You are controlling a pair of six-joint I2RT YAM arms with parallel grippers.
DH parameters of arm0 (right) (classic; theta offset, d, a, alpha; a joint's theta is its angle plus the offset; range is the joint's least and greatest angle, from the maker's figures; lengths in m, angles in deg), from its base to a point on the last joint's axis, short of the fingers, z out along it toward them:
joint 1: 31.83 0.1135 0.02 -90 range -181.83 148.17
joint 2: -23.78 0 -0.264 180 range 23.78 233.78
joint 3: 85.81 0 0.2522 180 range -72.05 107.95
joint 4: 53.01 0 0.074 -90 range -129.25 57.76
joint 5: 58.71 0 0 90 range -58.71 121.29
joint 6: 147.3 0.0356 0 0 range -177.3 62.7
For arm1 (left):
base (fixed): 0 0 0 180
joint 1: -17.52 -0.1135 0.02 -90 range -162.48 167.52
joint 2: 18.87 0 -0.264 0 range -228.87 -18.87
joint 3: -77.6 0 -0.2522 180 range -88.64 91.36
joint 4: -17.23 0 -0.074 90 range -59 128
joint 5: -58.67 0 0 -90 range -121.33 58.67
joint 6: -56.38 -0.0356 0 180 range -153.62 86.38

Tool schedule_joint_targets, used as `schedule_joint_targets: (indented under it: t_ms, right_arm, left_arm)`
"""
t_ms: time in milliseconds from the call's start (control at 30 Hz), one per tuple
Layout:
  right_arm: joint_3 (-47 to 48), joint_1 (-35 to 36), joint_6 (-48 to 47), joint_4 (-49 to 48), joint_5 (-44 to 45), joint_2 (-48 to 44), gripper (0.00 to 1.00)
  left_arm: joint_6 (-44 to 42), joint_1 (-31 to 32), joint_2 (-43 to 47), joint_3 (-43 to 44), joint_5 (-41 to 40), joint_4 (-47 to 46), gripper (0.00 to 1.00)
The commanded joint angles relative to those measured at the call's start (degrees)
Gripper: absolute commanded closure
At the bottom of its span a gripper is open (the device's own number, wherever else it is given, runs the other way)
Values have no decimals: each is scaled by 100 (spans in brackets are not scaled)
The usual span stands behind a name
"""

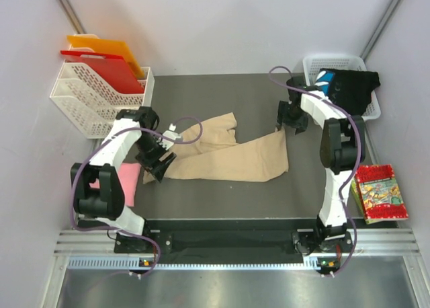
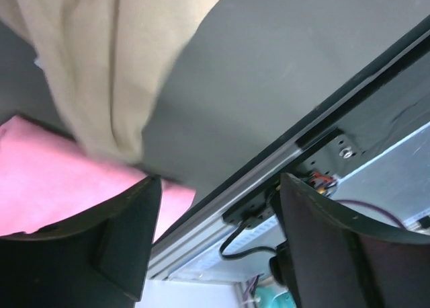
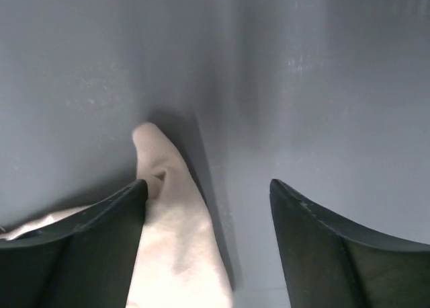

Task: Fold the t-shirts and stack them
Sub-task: Flatten the tshirt out

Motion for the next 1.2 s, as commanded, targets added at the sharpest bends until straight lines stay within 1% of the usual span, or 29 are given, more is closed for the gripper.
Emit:
schedule_joint_targets:
  t_ms: [0, 100, 133, 167, 200, 233, 267, 300, 333, 400, 433, 533, 633, 700, 767, 833, 933, 1167]
  right_arm:
    - [-320, -62, -33, -59, -93, -475, 41]
    - [-548, -53, -24, -76, -199, -713, 53]
    - [-602, -62, -15, -76, -251, -765, 55]
    - [-637, -62, -24, -59, -278, -844, 58]
    - [-707, -62, -7, -59, -296, -888, 62]
    - [-751, -53, -6, -67, -313, -958, 65]
    - [-795, -53, -6, -59, -331, -994, 68]
    - [-865, -53, 11, -59, -331, -1029, 76]
    - [-909, -45, 20, -59, -348, -1099, 79]
    - [-1014, -45, 29, -41, -348, -1170, 86]
    - [-1059, -27, 20, -50, -348, -1205, 86]
    - [-1208, 8, 20, -41, -348, -1389, 87]
    - [-1349, 17, 29, -67, -340, -1521, 88]
    - [-1428, 26, 38, -76, -348, -1592, 88]
    - [-1472, 17, 38, -111, -340, -1653, 88]
    - [-1516, 26, 46, -120, -488, -1680, 88]
    - [-1551, 26, 29, -120, -498, -1645, 88]
    - [-1376, 26, 29, -68, -515, -1478, 89]
  left_arm:
    - [-381, -24, -127, 746, -446, 224, 21]
    - [-259, -24, -601, 1660, -421, -126, 18]
    - [-197, -15, -959, 1897, -350, -180, 16]
    - [-118, -7, -1162, 2404, -254, -251, 14]
    - [135, 2, -1373, 2644, -148, -425, 13]
    - [268, 37, -1802, 3064, -95, -531, 12]
    - [496, 72, -2024, 3234, -95, -646, 12]
    - [620, 107, -2226, 3383, -164, -795, 12]
    - [691, 212, -2654, 3681, -165, -1049, 13]
    - [858, 327, -3070, 3998, -165, -1209, 14]
    - [867, 484, -3463, 4305, -235, -1209, 16]
    - [885, 696, -4036, 4641, -533, -1297, 17]
    - [867, 723, -4327, 4764, -604, -1332, 19]
    - [937, 714, -4372, 4738, -771, -1280, 21]
    - [972, 635, -4259, 4511, -789, -1279, 24]
    - [1008, 513, -3996, 4073, -815, -1402, 25]
    - [1025, 328, -3645, 3650, -876, -1569, 25]
    - [1087, -50, -3178, 3113, -851, -1517, 26]
